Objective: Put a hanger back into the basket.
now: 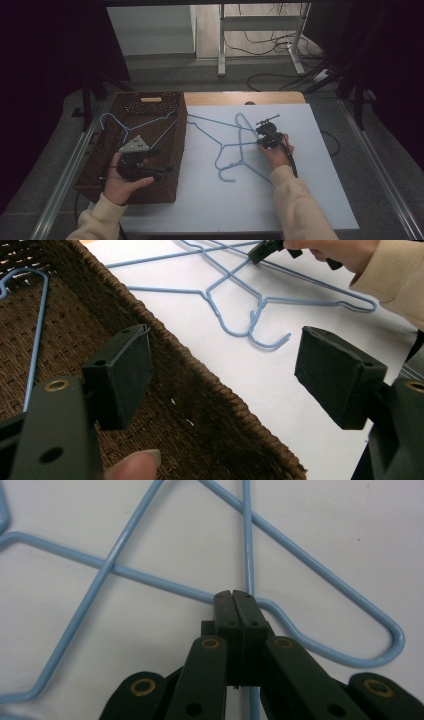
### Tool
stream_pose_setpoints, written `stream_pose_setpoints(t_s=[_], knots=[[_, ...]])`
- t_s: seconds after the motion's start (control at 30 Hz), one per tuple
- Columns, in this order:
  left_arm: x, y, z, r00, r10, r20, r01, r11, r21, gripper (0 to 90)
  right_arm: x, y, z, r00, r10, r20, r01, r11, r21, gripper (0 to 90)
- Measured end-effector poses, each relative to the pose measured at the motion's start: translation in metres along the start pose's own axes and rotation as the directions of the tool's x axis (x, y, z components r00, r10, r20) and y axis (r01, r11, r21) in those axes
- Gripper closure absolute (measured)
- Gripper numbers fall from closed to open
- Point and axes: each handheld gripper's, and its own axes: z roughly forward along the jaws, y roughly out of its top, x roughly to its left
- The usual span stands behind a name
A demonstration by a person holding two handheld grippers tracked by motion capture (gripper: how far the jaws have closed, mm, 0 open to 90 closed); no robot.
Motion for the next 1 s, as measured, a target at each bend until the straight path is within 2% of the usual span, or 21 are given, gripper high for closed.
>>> stream_pose_setpoints(t_s=[0.07, 0.13, 0.2, 0.27, 0.3, 0.37, 0.5, 0.7, 0.77, 0.83, 0.87, 0.93, 0.97, 1.0], knots=[[0.0, 0.0, 0.0, 1.0, 0.001, 0.0, -0.001, 1.0, 0.001, 23.0, 0.0, -0.002, -0.006, 0.9997, 0.0, -0.025, 0.0, 1.0, -0.004, 90.0], [-0.001, 0.0, -0.001, 1.0, 0.002, 0.001, -0.002, 1.0, -0.001, 22.9, 0.005, -0.007, -0.017, 0.9979, -0.034, -0.055, 0.033, 0.999, -0.009, 90.0], [0.0, 0.0, -0.001, 1.0, 0.001, 0.002, -0.001, 1.0, -0.002, 23.0, 0.01, -0.018, -0.029, 0.9934, -0.08, -0.082, 0.081, 0.997, 0.005, 90.0], [0.0, 0.0, -0.001, 1.0, 0.001, 0.001, -0.001, 1.0, -0.002, 23.0, 0.015, -0.041, -0.044, 0.9842, -0.123, -0.127, 0.129, 0.991, 0.042, 90.0], [0.0, 0.0, -0.001, 1.0, 0.0, 0.001, 0.0, 1.0, -0.002, 23.0, 0.015, -0.041, -0.044, 0.9842, -0.123, -0.127, 0.129, 0.991, 0.042, 90.0], [-0.002, 0.0, -0.001, 1.0, 0.005, 0.003, -0.005, 1.0, -0.002, 23.0, 0.016, -0.057, -0.054, 0.98, -0.132, -0.148, 0.143, 0.988, 0.063, 90.0], [-0.005, 0.003, -0.001, 0.9999, 0.013, 0.005, -0.013, 0.9999, -0.004, 23.0, 0.015, -0.078, -0.064, 0.9773, -0.124, -0.172, 0.142, 0.985, 0.1, 90.0], [-0.006, 0.004, 0.003, 0.9997, 0.02, 0.01, -0.02, 0.9998, 0.001, 23.0, 0.018, -0.095, -0.067, 0.9733, -0.106, -0.204, 0.132, 0.984, 0.12, 90.0], [-0.006, 0.004, 0.003, 0.9997, 0.021, 0.01, -0.021, 0.9998, 0.002, 23.0, 0.023, -0.097, -0.068, 0.9655, -0.095, -0.242, 0.13, 0.983, 0.132, 90.0], [-0.005, 0.004, 0.002, 0.9998, 0.019, 0.011, -0.019, 0.9998, 0.0, 23.0, 0.032, -0.099, -0.07, 0.9586, -0.114, -0.261, 0.154, 0.978, 0.138, 90.0], [-0.005, 0.003, 0.002, 0.9999, 0.015, 0.009, -0.015, 0.9999, 0.0, 23.0, 0.043, -0.102, -0.071, 0.9443, -0.131, -0.302, 0.18, 0.973, 0.141, 90.0], [-0.005, 0.003, 0.002, 0.9998, 0.015, 0.008, -0.015, 0.9999, 0.001, 23.0, 0.048, -0.102, -0.072, 0.9432, -0.145, -0.299, 0.193, 0.971, 0.138, 90.0], [-0.005, 0.003, 0.002, 0.9998, 0.016, 0.009, -0.016, 0.9999, 0.001, 23.0, 0.055, -0.102, -0.073, 0.9389, -0.163, -0.303, 0.212, 0.968, 0.136, 90.0], [-0.005, 0.003, 0.002, 0.9998, 0.018, 0.009, -0.018, 0.9998, 0.001, 23.0, 0.065, -0.102, -0.071, 0.9238, -0.167, -0.345, 0.225, 0.965, 0.135, 90.0]])
